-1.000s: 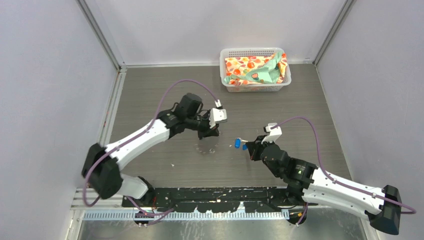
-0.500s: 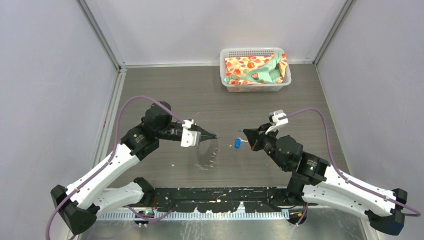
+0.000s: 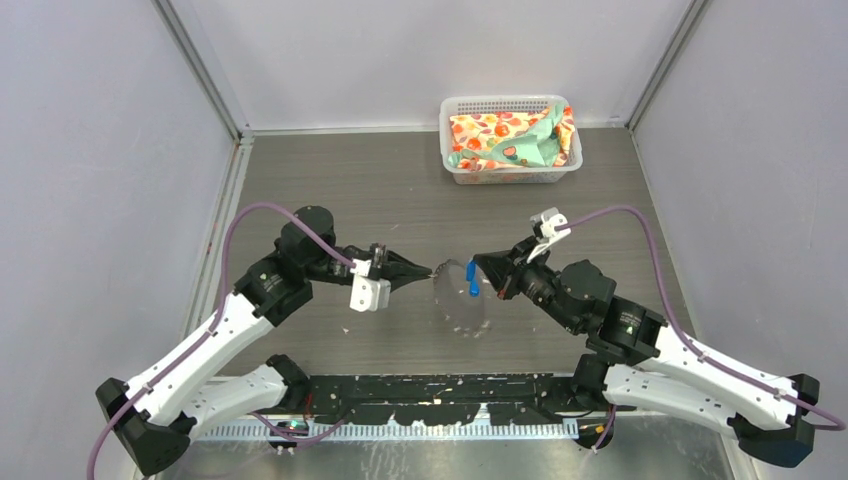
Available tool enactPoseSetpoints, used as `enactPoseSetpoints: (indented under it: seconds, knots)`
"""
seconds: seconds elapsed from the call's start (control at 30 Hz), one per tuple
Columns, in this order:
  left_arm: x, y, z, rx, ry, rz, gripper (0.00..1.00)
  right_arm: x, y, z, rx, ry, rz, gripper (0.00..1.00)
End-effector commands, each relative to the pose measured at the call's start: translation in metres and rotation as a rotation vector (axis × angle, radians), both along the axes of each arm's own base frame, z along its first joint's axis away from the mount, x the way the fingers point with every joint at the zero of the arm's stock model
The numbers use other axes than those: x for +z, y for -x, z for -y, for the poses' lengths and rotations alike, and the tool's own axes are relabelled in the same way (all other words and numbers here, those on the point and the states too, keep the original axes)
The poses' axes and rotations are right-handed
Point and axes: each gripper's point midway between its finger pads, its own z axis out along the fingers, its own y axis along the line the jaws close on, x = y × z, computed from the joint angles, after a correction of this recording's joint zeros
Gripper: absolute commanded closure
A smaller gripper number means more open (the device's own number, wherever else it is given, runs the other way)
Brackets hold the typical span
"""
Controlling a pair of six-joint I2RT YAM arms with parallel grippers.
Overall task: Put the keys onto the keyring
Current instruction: Pick up the keyring from the center of the board, then insert the key onto the keyring.
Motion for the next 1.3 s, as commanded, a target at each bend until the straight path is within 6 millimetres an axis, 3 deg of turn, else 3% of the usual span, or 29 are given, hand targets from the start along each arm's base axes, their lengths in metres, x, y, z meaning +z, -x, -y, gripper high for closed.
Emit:
enactPoseSetpoints:
  seconds: [0.0, 0.17, 0.33, 0.67, 0.9, 1.07, 1.27]
  knots:
    - [0.021, 0.001, 0.002, 0.004, 0.067, 0.024, 1.00, 0.032, 0.008, -0.014, 0.086, -0.055, 0.047, 0.99]
    - [0.030, -0.019, 0.008, 0.117, 0.127, -0.111, 1.00, 0.038, 0.018, -0.032, 0.191, -0.052, 0.047, 0.99]
    - [0.044, -0.033, 0.012, 0.206, 0.195, -0.289, 1.00, 0.049, 0.022, -0.036, 0.222, -0.077, 0.058, 0.99]
    - [0.061, -0.031, 0.013, 0.220, 0.298, -0.437, 1.00, 0.087, 0.029, -0.033, 0.243, -0.151, 0.106, 0.99]
    - [0.076, -0.028, 0.012, 0.196, 0.353, -0.444, 1.00, 0.110, 0.035, -0.038, 0.290, -0.183, 0.133, 0.99]
    - [0.079, -0.026, 0.011, 0.183, 0.367, -0.429, 1.00, 0.122, 0.038, -0.039, 0.305, -0.210, 0.145, 0.99]
    - [0.079, -0.017, 0.010, 0.143, 0.369, -0.397, 1.00, 0.121, 0.034, -0.044, 0.302, -0.197, 0.131, 0.99]
